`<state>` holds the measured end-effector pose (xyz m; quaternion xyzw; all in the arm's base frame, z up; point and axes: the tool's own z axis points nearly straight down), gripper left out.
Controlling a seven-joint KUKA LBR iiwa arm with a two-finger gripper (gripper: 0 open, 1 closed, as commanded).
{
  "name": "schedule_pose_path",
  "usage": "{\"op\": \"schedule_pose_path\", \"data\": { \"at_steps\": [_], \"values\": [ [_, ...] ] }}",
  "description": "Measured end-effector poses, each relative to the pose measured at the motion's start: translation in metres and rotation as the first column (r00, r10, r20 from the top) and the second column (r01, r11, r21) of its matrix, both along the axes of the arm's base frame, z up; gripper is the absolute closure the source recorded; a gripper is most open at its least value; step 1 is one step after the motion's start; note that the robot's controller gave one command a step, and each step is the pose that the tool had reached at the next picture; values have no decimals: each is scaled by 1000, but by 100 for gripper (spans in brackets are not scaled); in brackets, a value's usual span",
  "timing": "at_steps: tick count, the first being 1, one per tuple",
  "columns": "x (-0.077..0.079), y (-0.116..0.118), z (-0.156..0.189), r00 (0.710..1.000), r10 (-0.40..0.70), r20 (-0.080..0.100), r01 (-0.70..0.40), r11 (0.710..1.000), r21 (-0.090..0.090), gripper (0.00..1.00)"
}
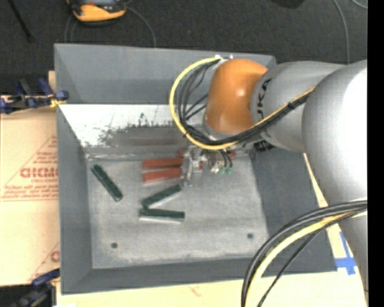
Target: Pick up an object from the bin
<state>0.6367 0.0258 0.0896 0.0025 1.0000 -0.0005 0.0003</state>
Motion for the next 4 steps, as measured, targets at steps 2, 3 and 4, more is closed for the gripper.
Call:
{"op": "schedule_pose_path", "data": {
  "at_steps": [2, 3, 4],
  "values": [
    [8, 41, 7, 869, 494, 7, -494, 869, -1, 0],
    [-9, 43, -17, 712, 702, 3, -702, 712, -2, 100],
    [-9, 43, -17, 713, 702, 3, -702, 713, -1, 100]
  ]
}}
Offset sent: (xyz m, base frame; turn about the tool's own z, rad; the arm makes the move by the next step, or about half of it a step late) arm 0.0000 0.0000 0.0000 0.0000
